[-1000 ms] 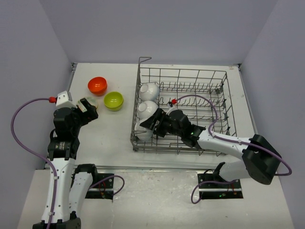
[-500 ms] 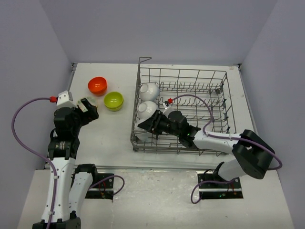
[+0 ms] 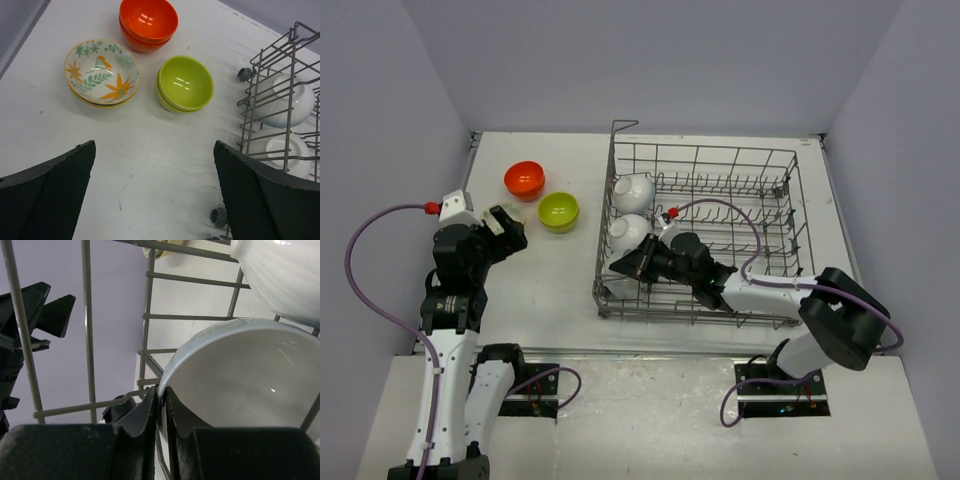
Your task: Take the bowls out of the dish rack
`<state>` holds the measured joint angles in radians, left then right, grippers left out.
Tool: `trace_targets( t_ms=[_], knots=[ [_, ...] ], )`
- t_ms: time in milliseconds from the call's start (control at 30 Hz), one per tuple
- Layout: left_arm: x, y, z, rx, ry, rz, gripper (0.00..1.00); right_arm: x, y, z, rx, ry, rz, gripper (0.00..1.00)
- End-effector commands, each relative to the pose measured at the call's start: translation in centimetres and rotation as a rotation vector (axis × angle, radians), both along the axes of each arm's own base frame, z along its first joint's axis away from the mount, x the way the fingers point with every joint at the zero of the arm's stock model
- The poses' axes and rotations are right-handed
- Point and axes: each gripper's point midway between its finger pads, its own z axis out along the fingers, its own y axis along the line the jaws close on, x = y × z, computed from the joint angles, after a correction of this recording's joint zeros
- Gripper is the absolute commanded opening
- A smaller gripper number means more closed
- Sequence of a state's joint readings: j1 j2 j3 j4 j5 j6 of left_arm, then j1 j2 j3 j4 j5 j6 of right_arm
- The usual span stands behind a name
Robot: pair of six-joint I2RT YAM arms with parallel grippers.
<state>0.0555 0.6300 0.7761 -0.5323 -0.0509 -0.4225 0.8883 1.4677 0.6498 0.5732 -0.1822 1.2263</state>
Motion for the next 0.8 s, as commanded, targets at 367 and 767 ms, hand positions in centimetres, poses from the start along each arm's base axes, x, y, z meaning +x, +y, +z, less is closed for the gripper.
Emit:
trace_targets(
  t_ms=[367,767],
  knots=[
    [0.4,-0.2,1.9,0.028,-0.058,-0.026,1.00,-0.6,-0.2,4.7,0.113,-0.111,0.016,0.00],
    [0.4,-0.9,4.1,0.006,-0.105,-0.055,1.00,-0.1,-4.0,11.5,0.172,-0.412,-0.058,0.00]
  ],
)
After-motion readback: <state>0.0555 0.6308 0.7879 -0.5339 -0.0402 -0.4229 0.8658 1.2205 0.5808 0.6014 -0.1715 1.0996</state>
